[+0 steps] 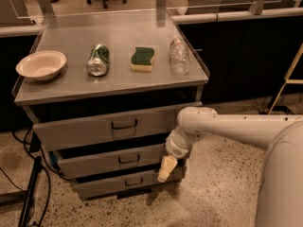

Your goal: Open middle drawer

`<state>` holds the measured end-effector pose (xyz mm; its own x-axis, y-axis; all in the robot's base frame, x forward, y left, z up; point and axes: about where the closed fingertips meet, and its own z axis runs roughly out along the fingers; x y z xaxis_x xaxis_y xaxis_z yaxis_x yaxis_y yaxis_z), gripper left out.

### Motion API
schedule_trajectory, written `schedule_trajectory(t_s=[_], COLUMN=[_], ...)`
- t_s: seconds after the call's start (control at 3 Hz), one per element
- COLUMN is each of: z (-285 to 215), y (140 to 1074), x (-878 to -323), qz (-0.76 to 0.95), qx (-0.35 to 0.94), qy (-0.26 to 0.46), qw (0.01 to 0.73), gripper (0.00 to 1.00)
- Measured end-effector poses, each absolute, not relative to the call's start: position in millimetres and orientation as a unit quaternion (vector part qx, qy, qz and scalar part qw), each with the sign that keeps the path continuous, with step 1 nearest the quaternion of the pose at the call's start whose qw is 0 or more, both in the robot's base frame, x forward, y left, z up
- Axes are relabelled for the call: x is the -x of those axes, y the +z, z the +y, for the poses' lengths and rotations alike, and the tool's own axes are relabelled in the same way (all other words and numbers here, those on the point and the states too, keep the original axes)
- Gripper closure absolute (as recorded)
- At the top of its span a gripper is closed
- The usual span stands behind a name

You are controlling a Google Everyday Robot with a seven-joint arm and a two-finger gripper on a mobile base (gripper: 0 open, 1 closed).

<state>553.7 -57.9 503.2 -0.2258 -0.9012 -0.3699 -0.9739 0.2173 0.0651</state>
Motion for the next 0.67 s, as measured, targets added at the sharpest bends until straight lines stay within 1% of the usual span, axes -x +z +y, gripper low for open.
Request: schedule_trajectory(t_s=[0.33,0.67], z=[-40.6,-42.0], y=[477.3,469.3], x=[-567.2,-572.3], qz=[0.770,0.772], qx=[0.606,0.602], qy=[0.148,0.146], qw=[0.139,0.141], gripper=[0.00,0.00])
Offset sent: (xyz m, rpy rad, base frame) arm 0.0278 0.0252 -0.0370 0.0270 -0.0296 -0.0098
